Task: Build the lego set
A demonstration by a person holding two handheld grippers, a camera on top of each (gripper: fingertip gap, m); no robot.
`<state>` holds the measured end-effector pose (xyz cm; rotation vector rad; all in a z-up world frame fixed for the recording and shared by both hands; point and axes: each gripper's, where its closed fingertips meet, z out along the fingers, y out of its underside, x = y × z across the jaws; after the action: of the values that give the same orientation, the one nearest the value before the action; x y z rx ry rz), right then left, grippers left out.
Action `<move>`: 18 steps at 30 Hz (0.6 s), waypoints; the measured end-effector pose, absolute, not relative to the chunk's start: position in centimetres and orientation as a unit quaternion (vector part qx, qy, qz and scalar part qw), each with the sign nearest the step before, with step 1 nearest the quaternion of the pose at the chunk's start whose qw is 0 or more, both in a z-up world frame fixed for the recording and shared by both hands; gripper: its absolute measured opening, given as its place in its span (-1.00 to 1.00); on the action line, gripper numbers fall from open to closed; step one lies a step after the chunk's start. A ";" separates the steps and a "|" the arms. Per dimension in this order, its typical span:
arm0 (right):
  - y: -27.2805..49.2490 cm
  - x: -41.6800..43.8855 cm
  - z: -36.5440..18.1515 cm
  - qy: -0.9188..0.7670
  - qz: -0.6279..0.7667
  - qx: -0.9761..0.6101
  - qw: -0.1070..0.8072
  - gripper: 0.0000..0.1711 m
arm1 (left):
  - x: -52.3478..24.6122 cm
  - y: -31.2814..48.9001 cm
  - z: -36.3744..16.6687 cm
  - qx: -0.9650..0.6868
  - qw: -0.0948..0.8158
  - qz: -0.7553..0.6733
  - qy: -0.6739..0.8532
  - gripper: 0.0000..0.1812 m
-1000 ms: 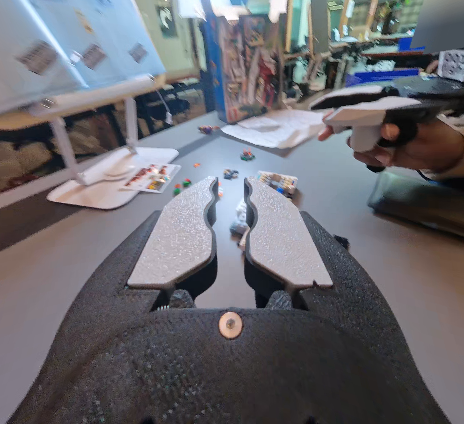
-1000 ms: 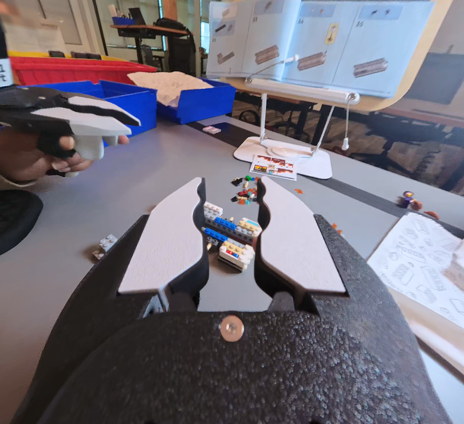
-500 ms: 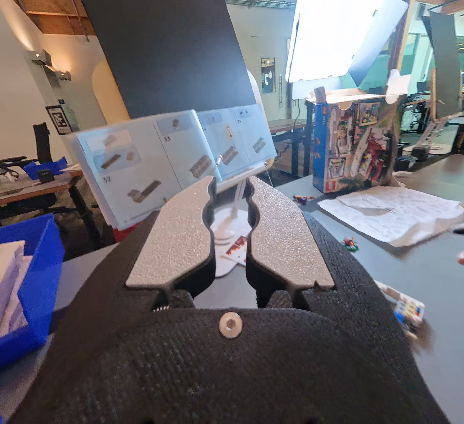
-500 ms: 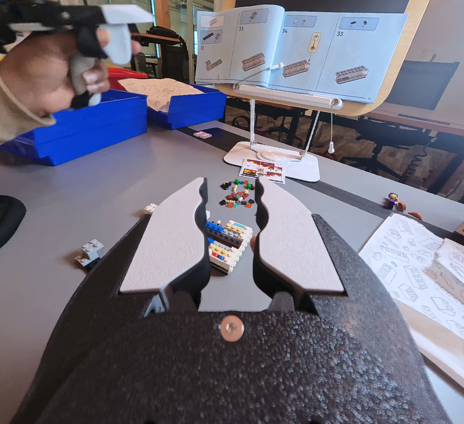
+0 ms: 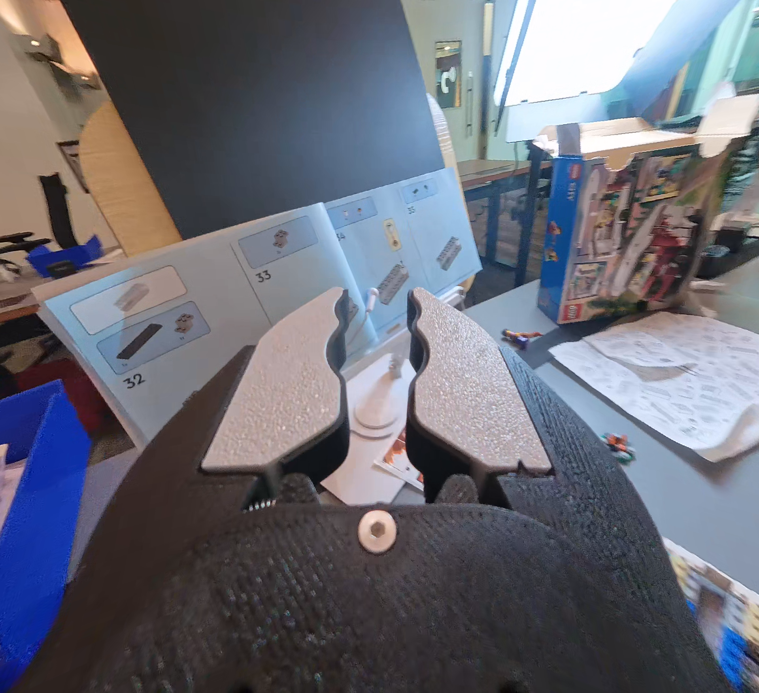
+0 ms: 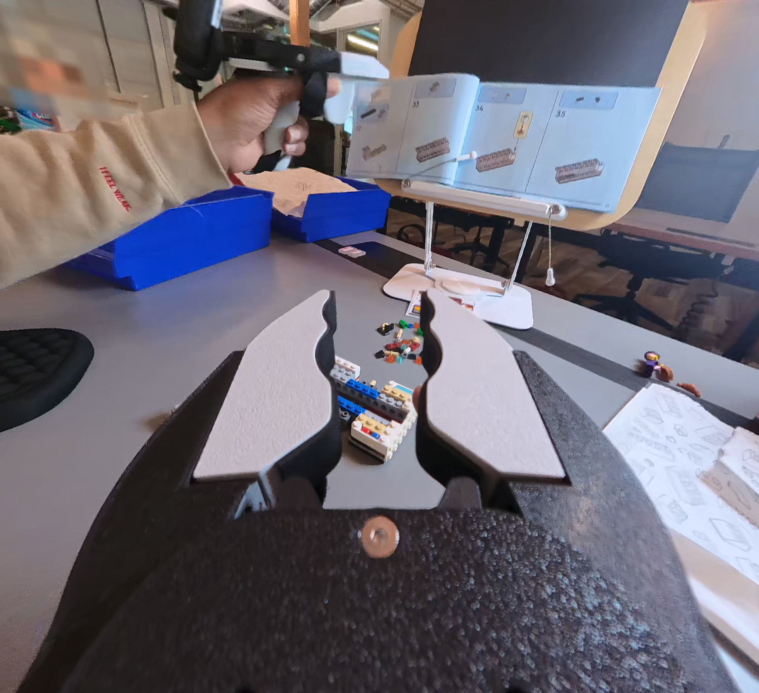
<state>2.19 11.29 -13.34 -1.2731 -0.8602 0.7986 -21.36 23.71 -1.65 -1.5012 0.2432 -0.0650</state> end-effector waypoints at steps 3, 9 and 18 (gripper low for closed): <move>11.1 2.6 -12.5 -0.370 0.360 -0.551 0.655 -0.54 | -22.0 19.8 -0.9 -0.691 0.707 -0.054 0.142 -0.69; 11.7 1.9 -14.8 -0.384 0.341 -0.573 0.639 -0.54 | -30.6 12.1 -2.4 -0.781 0.595 -0.004 0.189 -0.66; 12.7 1.5 -16.9 -0.414 0.279 -0.577 0.647 -0.56 | -45.2 1.6 -20.5 -0.947 0.263 -0.009 0.182 -0.67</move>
<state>1.49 12.74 -16.91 -1.3120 -0.9419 0.6351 -45.18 1.56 -20.46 -2.5623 0.4914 -0.0233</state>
